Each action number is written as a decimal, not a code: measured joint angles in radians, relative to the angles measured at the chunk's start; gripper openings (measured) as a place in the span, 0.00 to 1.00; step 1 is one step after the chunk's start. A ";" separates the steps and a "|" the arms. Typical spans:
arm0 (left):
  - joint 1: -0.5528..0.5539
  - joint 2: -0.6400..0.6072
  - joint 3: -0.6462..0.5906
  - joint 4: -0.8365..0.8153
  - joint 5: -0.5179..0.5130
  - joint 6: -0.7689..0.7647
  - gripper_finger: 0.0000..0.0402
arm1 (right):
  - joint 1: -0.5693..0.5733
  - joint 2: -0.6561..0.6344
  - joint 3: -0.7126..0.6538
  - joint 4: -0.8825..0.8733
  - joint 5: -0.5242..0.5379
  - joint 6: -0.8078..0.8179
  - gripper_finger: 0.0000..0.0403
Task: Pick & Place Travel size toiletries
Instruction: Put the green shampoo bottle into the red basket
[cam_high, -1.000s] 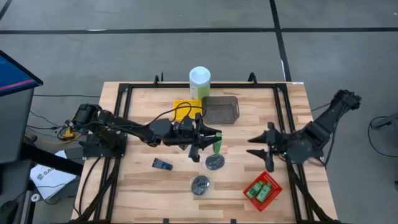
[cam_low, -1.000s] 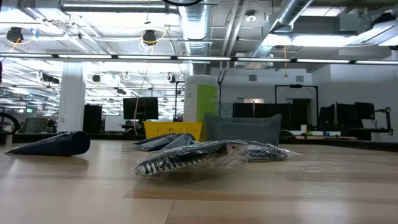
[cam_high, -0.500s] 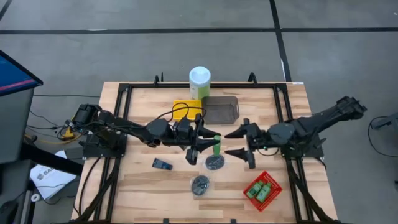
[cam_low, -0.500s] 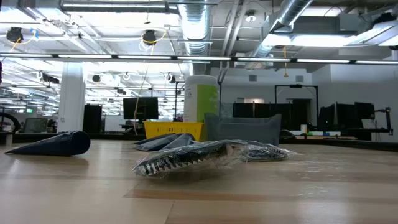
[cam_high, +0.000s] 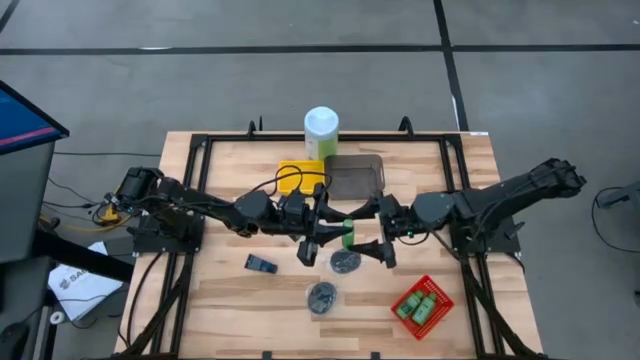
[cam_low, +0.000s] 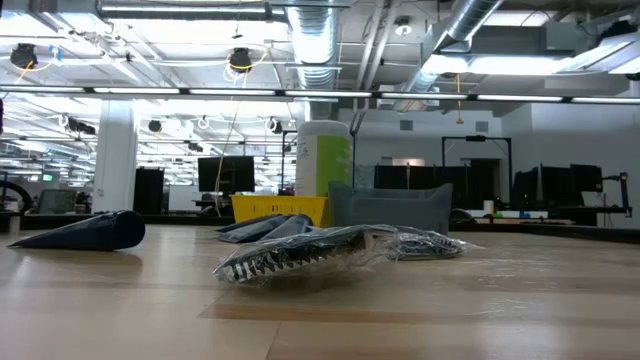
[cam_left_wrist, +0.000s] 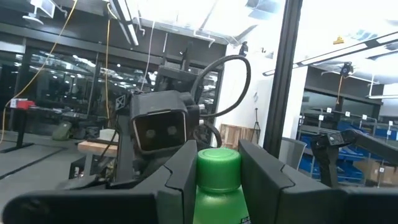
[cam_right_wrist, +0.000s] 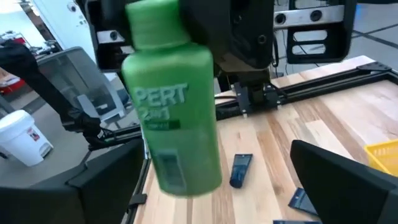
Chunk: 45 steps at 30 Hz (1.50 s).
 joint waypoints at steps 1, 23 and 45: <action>0.001 0.000 0.000 0.000 0.000 0.000 0.22 | -0.005 0.003 -0.001 0.001 -0.015 -0.002 0.98; 0.002 0.000 0.000 0.001 -0.001 0.000 0.22 | -0.045 0.000 0.000 0.078 -0.147 -0.023 0.70; 0.014 0.000 0.000 0.003 -0.001 0.000 0.24 | -0.085 0.024 -0.003 0.095 -0.206 -0.023 0.70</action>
